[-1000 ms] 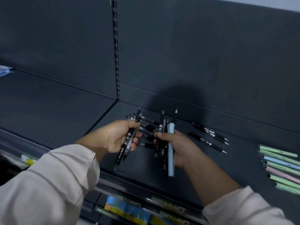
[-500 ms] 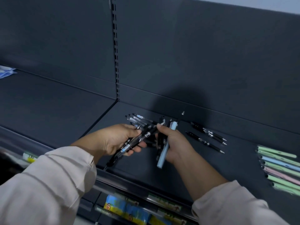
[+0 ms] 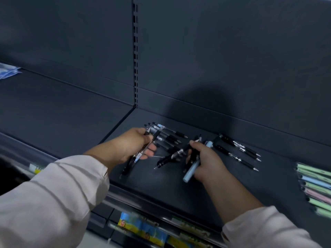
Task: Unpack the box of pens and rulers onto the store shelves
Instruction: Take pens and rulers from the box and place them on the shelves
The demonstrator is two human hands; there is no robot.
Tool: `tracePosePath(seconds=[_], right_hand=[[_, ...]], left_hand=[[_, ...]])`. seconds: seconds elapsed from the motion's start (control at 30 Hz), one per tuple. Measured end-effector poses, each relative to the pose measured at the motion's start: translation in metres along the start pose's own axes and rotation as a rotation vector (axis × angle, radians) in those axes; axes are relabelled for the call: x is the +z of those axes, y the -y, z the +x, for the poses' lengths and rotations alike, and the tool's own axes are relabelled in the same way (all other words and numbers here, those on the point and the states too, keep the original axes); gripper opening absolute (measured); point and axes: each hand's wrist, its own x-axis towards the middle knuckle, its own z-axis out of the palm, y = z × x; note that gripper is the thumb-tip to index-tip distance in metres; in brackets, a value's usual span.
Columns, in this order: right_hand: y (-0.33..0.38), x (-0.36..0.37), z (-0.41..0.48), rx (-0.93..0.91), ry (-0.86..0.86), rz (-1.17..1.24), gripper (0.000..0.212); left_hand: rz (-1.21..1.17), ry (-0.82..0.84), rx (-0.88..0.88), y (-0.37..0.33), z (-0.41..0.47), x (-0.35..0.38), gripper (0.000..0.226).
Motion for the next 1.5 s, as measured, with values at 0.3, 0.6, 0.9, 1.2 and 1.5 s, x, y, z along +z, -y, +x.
tracePosePath(seconds=[0.3,0.6,0.9,1.2,1.5], right_hand=[[0.005,-0.023,0.005,0.0,-0.046,0.041,0.014],[0.012,-0.029,-0.004,0.014,0.009,0.139,0.011],[0.031,-0.031,-0.021,-0.056,0.108,0.094,0.022],[0.053,-0.051,-0.042,-0.157,0.181,-0.038,0.021],[0.064,-0.105,-0.04,-0.171,0.072,0.074,0.021]], left_hand=[[0.908,-0.02,0.458,0.0,0.033,0.024,0.01],[0.319,-0.129,0.383,-0.022,0.028,0.023,0.012],[-0.148,-0.116,0.317,-0.053,0.005,0.036,0.009],[-0.062,0.082,0.268,-0.064,-0.004,0.111,0.005],[0.125,0.191,0.311,-0.055,0.004,0.182,0.009]])
